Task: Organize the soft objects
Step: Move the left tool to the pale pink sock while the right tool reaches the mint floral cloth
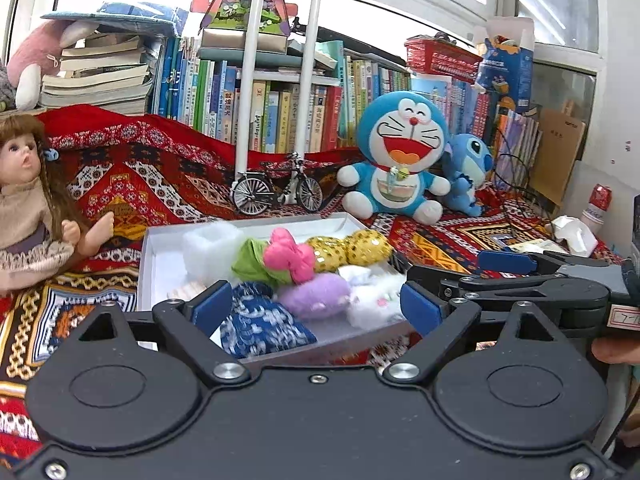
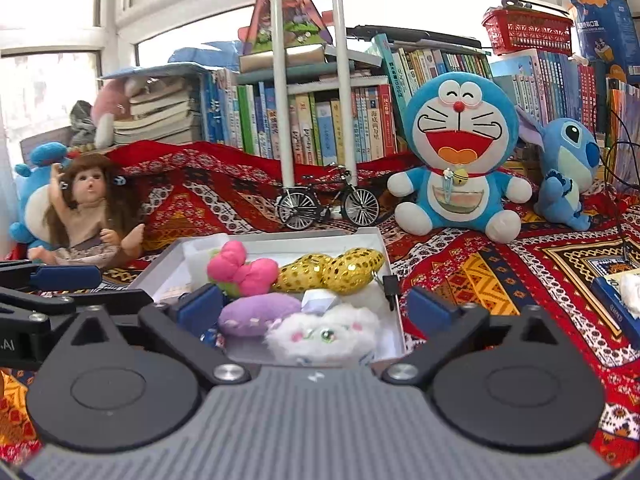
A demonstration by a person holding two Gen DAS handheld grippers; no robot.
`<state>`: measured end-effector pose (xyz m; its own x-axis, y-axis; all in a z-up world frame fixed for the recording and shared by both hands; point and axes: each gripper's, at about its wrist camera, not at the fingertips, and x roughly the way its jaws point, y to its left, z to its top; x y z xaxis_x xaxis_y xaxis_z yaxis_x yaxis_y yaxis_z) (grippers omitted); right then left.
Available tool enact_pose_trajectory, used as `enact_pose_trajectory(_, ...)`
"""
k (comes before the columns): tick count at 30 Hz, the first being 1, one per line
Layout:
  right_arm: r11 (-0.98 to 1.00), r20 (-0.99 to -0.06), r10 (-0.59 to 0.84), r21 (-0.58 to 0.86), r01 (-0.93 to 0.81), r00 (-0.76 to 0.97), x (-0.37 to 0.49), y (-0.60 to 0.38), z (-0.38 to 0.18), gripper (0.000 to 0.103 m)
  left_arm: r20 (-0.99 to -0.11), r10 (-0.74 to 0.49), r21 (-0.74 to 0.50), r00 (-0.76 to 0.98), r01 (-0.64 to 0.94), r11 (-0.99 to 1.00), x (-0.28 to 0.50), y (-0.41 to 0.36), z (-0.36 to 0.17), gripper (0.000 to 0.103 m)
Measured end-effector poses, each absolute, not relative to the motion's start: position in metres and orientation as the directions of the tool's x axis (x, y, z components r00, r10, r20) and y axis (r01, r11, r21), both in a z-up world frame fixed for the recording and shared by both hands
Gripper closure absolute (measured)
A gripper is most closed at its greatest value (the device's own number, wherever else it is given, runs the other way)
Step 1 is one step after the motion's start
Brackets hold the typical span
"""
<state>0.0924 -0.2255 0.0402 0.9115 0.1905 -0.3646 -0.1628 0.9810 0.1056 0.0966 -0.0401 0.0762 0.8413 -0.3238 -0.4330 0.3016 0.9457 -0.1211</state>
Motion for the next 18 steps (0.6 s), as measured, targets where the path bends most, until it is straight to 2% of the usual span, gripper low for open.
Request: enact_pose_trajectory(18, 0.954, -0.365, 0.283, 0.202, -0.221, 0.887, 0.05, -0.23, -0.009, 0.0, -0.45, -0.32, -0.097, 0.834, 0.31, 0.946, 0.024, -0.036, 0.032, 0.008)
